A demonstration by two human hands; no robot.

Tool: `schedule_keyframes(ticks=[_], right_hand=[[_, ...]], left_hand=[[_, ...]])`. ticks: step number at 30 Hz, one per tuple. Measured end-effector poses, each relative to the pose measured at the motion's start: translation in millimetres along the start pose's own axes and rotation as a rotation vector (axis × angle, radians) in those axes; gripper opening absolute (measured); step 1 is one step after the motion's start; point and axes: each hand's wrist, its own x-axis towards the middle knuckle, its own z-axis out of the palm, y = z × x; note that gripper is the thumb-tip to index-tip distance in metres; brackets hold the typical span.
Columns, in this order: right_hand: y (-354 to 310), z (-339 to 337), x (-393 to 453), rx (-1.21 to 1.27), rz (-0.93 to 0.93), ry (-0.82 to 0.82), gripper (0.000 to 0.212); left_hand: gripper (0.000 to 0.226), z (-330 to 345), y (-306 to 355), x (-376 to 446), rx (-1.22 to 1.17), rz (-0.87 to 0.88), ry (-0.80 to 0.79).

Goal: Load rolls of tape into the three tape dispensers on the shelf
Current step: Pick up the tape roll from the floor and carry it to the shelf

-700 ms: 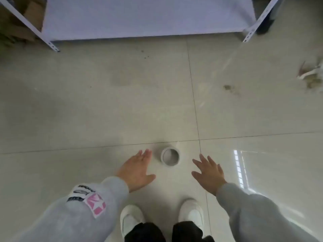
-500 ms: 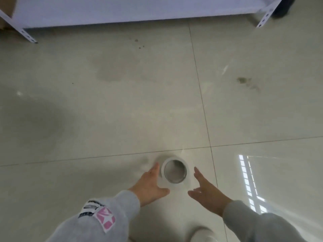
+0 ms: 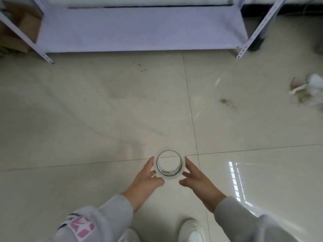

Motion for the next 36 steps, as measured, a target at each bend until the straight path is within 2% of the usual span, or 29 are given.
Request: schedule_keyframes(ticks=[7,15,18,22,27,32,36], right_hand=[[-184.8,38.8,-189.0,-0.005,-0.213,0.077,0.084],[-386.6,82.8,-382.1,-0.016,-0.6,0.099,0.078],[-439.4,98.9,-432.2,0.015,-0.754,0.107,0.076],[-486.2,114.0,-477.8,-0.008,-0.884,0.08,0.071],[-521.0,122.6,-506.3,0.019,-0.962,0.066,0.06],[-561.4,118.5,-504.2,0.088,-0.992,0.088,0.056],[-608.8,106.1,-490.6,0.005,-1.006,0.025,0.054]], left_hand=[[0.092,-35.2,171.6,-214.0,-0.06,0.2,0.059],[0.056,-81.2,340.6,-446.7,-0.093,0.624,0.111],[0.065,-89.2,377.8,-505.9,-0.143,0.735,0.179],[0.067,-94.2,407.7,-550.3,-0.113,0.856,0.294],[0.078,-100.8,430.0,-578.4,-0.081,1.008,0.291],[0.075,-109.7,472.1,-574.9,-0.075,1.061,0.267],[0.075,-121.4,513.9,-558.6,-0.12,1.077,0.311]])
